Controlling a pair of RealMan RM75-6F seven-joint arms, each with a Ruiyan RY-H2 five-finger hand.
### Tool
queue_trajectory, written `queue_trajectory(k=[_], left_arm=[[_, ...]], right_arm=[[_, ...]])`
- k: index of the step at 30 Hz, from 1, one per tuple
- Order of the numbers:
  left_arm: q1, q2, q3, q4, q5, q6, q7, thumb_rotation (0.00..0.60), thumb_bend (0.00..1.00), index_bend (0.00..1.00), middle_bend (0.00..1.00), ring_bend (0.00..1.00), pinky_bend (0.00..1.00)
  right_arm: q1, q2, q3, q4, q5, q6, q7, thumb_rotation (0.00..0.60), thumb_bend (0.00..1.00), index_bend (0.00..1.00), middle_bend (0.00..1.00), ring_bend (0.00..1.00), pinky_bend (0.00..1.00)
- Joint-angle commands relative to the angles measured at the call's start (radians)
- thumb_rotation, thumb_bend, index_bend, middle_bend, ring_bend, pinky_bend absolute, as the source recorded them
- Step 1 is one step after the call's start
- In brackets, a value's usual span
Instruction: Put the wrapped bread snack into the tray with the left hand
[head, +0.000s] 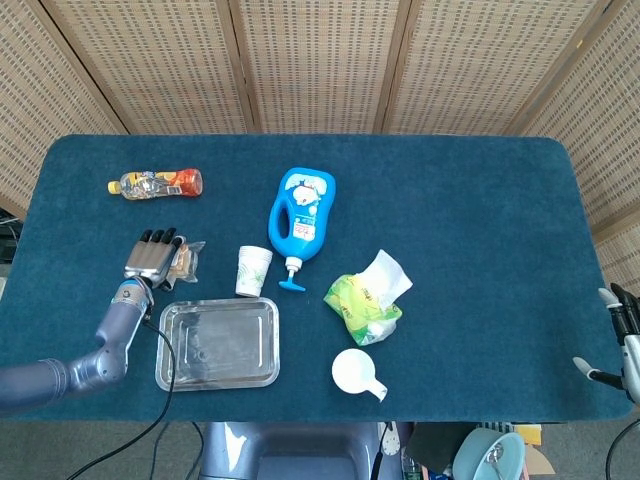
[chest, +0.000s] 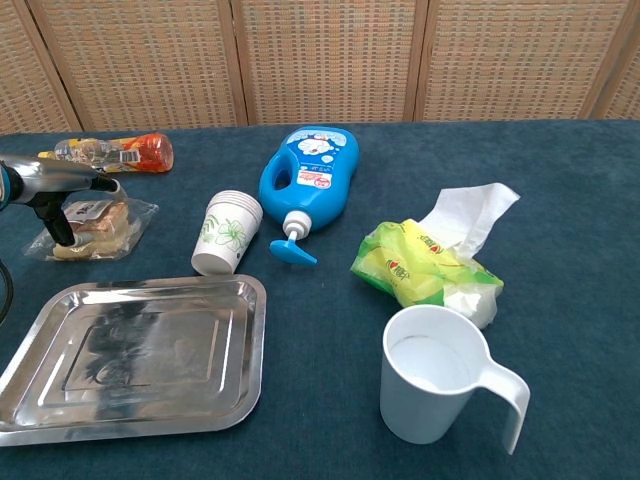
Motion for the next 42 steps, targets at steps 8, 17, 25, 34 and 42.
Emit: queue_trajectory(k=[8, 17, 25, 34, 42], left_arm=[[0.004, -0.007, 0.004, 0.006, -0.002, -0.004, 0.004, 0.600, 0.43, 0.12, 0.00, 0.00, 0.00], [-0.001, -0.011, 0.008, 0.004, -0.022, 0.021, 0.032, 0.600, 0.43, 0.11, 0.01, 0.00, 0.00], [0.012, -0.037, 0.019, 0.036, -0.003, 0.028, 0.042, 0.600, 0.50, 0.12, 0.02, 0.00, 0.01], [0.020, -0.065, 0.018, 0.078, -0.008, 0.014, 0.050, 0.600, 0.50, 0.06, 0.00, 0.00, 0.00], [0.030, -0.101, 0.015, 0.134, 0.009, 0.001, 0.052, 0.600, 0.53, 0.11, 0.05, 0.00, 0.02]], right_arm=[[-0.003, -0.008, 0.003, 0.015, -0.003, 0.010, 0.013, 0.600, 0.13, 0.00, 0.00, 0.00, 0.00], [-0.005, -0.014, 0.005, 0.031, -0.005, 0.016, 0.030, 0.600, 0.13, 0.00, 0.00, 0.00, 0.00], [-0.021, -0.014, 0.007, 0.039, 0.000, 0.035, 0.052, 0.600, 0.13, 0.00, 0.00, 0.00, 0.00], [-0.033, -0.014, 0.007, 0.042, -0.005, 0.055, 0.067, 0.600, 0.13, 0.00, 0.00, 0.00, 0.00], [-0.037, -0.021, 0.005, 0.053, -0.008, 0.057, 0.073, 0.600, 0.13, 0.00, 0.00, 0.00, 0.00]])
